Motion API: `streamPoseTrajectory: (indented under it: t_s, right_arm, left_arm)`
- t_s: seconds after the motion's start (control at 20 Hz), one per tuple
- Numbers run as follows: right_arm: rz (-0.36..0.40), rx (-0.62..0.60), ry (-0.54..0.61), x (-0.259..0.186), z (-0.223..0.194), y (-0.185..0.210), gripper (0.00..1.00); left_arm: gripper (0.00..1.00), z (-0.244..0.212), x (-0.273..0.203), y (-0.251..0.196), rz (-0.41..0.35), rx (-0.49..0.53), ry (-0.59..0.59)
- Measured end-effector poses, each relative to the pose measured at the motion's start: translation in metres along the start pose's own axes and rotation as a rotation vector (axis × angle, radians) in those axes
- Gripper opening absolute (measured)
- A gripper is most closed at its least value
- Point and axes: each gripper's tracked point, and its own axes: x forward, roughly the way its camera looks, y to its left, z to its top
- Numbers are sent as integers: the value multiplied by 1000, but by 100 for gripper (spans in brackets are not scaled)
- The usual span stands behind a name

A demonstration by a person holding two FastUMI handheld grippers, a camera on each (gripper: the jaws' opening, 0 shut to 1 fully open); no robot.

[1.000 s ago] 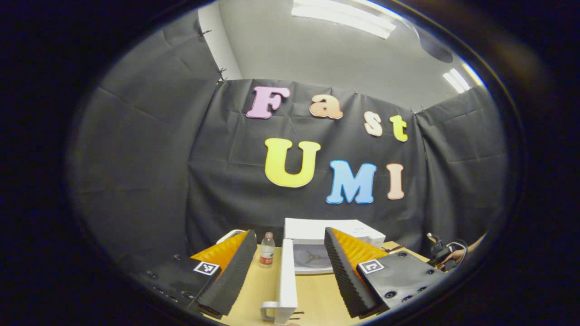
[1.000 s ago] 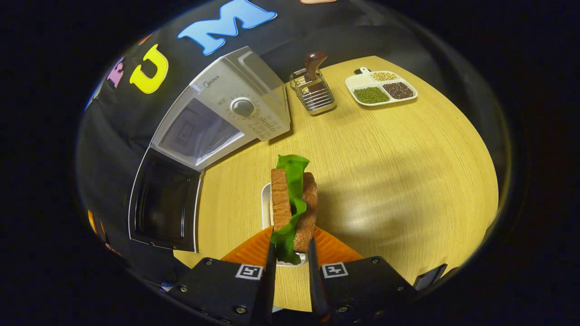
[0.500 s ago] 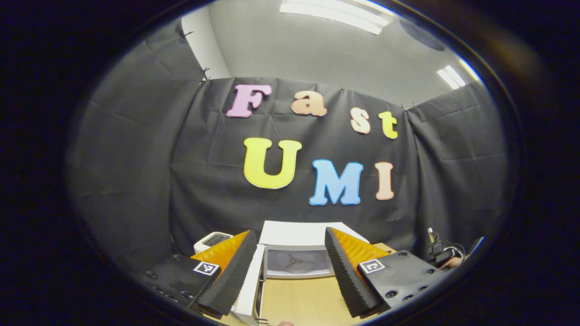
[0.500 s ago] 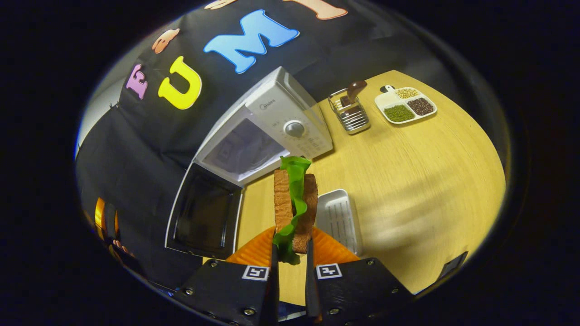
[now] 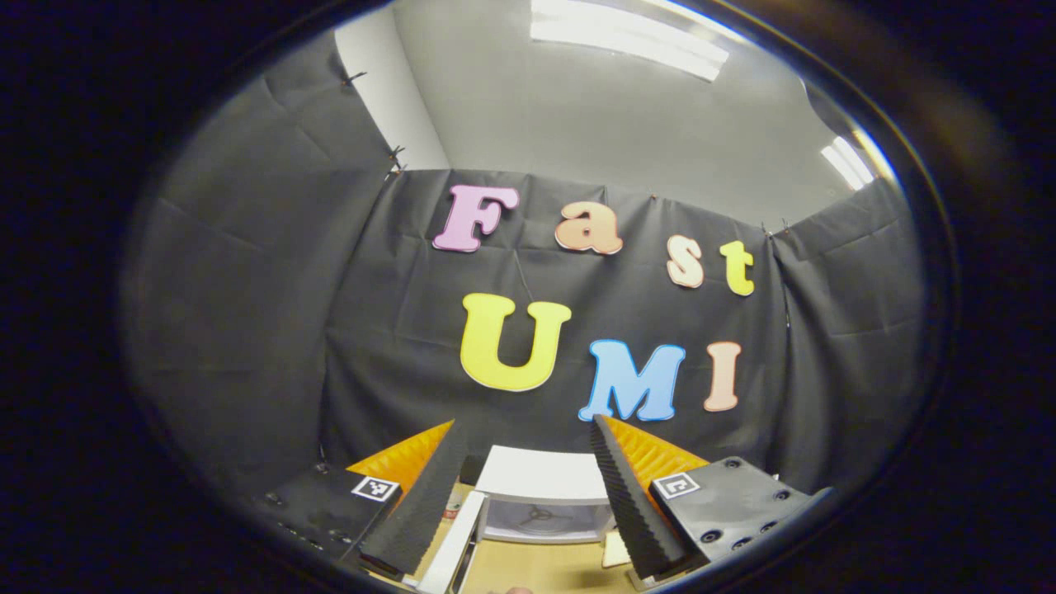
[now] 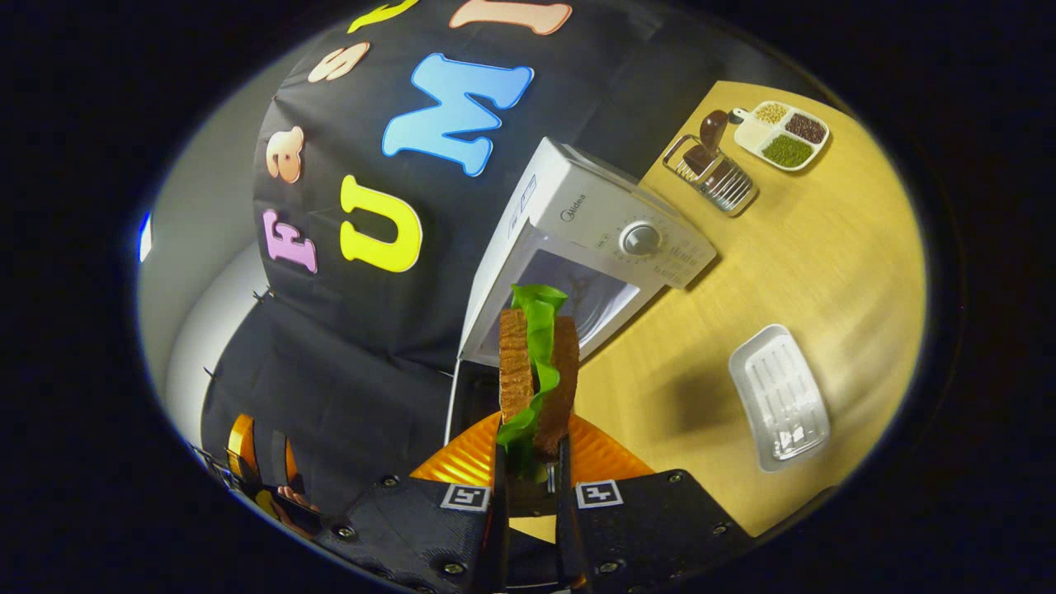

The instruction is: Open the microwave oven with the left hand, put the food in, and close the microwave oven.

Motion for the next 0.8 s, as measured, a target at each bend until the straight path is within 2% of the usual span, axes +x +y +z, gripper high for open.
streamPoseTrajectory:
  t_s: [0.1, 0.25, 0.3, 0.4, 0.45, 0.6, 0.8]
  right_arm:
    - [16, 37, -15, 21, 3, 0, 23]
    - [38, 90, -18, 53, 2, 3, 23]
    - [37, 113, -25, 65, 3, 2, 23]
    - [45, 170, -62, 87, 9, 2, 23]
    - [47, 184, -87, 98, 12, 3, 24]
    - [-22, 208, -150, 138, 18, -11, 23]
    - [-92, 259, -235, 194, 23, -27, 23]
  left_arm:
    - [95, 24, 6, -11, 5, 39, -12]
    - [98, 43, 16, -22, 29, 81, -6]
    - [94, 42, 19, -25, 37, 88, 2]
    - [94, 31, 27, -31, 51, 107, 28]
    - [98, 24, 30, -33, 53, 113, 39]
    - [95, 2, 42, -32, 44, 114, 84]
    - [94, -2, 55, -16, 15, 108, 108]
